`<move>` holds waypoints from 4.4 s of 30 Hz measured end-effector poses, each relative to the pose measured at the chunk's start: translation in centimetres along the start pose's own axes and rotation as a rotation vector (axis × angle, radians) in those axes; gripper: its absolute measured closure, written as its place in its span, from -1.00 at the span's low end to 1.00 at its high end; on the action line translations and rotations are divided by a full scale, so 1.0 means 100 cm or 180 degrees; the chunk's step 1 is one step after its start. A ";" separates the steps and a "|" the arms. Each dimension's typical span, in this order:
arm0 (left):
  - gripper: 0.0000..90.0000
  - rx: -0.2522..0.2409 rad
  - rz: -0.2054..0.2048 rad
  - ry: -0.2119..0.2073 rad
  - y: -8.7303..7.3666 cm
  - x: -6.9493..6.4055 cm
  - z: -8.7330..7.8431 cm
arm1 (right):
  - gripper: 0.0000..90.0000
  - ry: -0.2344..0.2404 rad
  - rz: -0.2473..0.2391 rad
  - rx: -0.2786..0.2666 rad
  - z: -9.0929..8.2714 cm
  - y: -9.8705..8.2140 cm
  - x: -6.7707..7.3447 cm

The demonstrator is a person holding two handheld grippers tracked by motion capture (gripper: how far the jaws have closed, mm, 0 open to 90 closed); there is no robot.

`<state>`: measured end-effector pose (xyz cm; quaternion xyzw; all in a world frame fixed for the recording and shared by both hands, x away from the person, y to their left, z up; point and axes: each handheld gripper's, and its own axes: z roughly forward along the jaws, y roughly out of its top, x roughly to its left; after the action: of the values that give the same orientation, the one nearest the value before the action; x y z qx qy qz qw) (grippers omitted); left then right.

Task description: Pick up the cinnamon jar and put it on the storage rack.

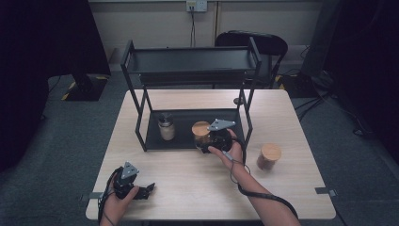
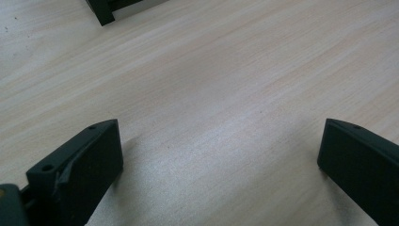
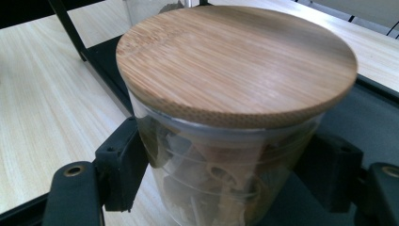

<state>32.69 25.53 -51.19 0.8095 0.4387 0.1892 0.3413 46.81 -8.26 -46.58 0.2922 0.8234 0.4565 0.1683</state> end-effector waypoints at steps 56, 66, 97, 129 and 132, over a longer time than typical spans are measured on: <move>-1.00 0.0000 0.0000 0.0000 0.000 0.000 0.000 | -0.44 -0.0114 0.0063 0.0040 0.034 0.015 -0.007; -1.00 0.0000 -0.0001 0.0000 0.000 0.000 0.000 | -0.44 -0.0131 0.0069 0.0079 0.041 0.015 -0.008; -1.00 0.0000 0.0000 0.0000 0.000 0.000 0.000 | -0.44 -0.0166 0.0099 0.0106 0.057 0.014 -0.009; -1.00 0.0000 0.0000 0.0000 0.000 0.000 0.000 | -0.44 -0.0246 0.0154 0.0055 0.071 0.017 -0.004; -1.00 0.0000 0.0000 0.0000 0.000 0.000 0.000 | -0.45 -0.0269 0.0134 0.0070 0.073 0.018 -0.003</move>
<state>32.69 25.53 -51.19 0.8095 0.4387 0.1891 0.3413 51.60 -2.96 -48.85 0.3303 0.8142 0.4380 0.1902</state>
